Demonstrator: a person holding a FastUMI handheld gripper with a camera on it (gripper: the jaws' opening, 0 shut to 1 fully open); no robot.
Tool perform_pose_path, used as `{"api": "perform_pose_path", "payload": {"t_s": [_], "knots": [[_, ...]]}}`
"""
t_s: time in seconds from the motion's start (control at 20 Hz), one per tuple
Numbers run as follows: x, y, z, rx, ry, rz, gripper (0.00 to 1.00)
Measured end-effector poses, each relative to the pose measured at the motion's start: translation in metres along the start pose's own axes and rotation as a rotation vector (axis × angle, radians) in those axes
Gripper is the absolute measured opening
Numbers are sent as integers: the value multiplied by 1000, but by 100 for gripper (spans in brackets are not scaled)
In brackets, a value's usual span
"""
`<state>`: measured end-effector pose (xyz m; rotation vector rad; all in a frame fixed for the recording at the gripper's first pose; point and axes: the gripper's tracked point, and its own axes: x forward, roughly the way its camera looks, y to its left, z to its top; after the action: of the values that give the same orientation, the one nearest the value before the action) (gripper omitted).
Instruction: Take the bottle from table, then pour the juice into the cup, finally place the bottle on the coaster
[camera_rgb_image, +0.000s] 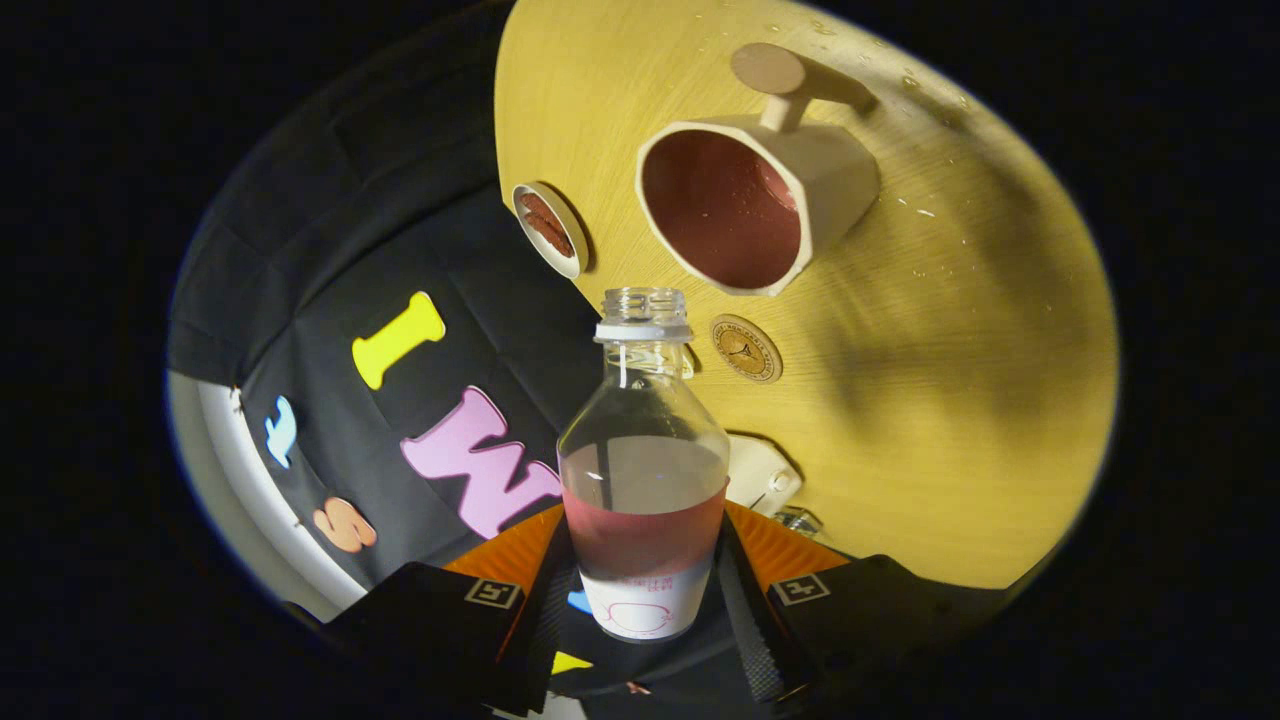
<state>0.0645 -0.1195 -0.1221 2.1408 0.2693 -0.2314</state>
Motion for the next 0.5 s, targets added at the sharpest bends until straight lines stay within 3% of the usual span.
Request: {"api": "perform_pose_path", "payload": {"t_s": [0.25, 0.5], "knots": [[0, -10, 10, -257, -59, -27, 76], [-1, -19, 14, -592, -141, -52, 76]]}}
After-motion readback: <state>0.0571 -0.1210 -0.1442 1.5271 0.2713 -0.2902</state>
